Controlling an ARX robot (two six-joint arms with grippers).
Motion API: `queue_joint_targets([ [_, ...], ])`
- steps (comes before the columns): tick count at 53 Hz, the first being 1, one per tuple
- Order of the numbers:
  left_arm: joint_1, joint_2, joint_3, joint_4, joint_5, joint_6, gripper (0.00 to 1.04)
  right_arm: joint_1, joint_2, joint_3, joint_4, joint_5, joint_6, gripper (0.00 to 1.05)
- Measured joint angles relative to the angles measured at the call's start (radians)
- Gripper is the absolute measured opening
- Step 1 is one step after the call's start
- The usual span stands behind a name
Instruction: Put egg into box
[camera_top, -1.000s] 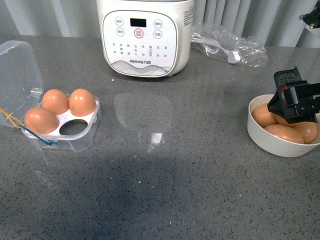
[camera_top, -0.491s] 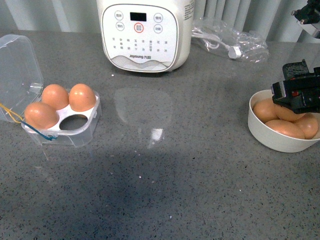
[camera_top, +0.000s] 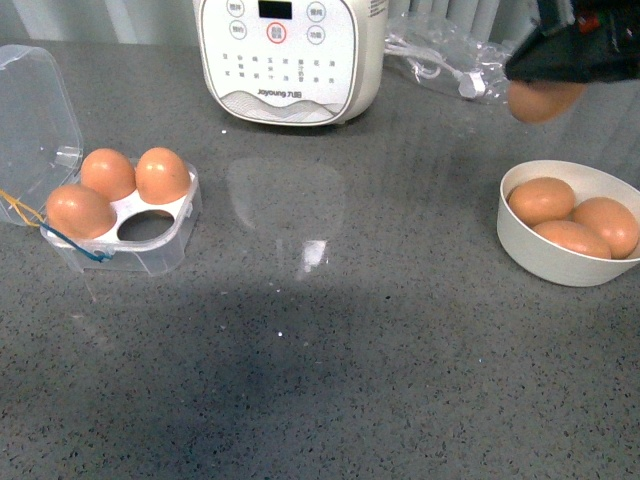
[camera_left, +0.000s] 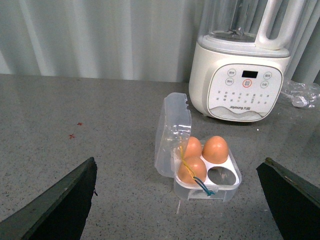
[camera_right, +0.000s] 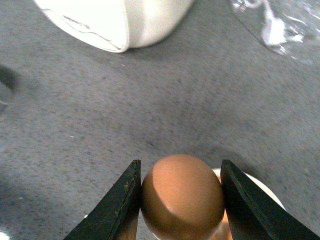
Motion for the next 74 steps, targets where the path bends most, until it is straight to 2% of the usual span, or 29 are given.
queue_joint_targets([
  [18, 0.0, 0.0, 0.0, 0.0, 0.0, 0.0, 0.98, 0.19, 0.183, 0.174, -0.002, -0.161, -0.093, 0.4],
  [29, 0.0, 0.0, 0.0, 0.0, 0.0, 0.0, 0.98, 0.262, 0.287, 0.293, -0.035, -0.248, -0.141, 0.4],
  [54, 0.0, 0.0, 0.0, 0.0, 0.0, 0.0, 0.98, 0.379, 0.46, 0.506, -0.124, -0.306, -0.212, 0.4],
  [74, 0.0, 0.0, 0.0, 0.0, 0.0, 0.0, 0.98, 0.417, 0.527, 0.543, -0.139, -0.298, -0.211, 0.4],
])
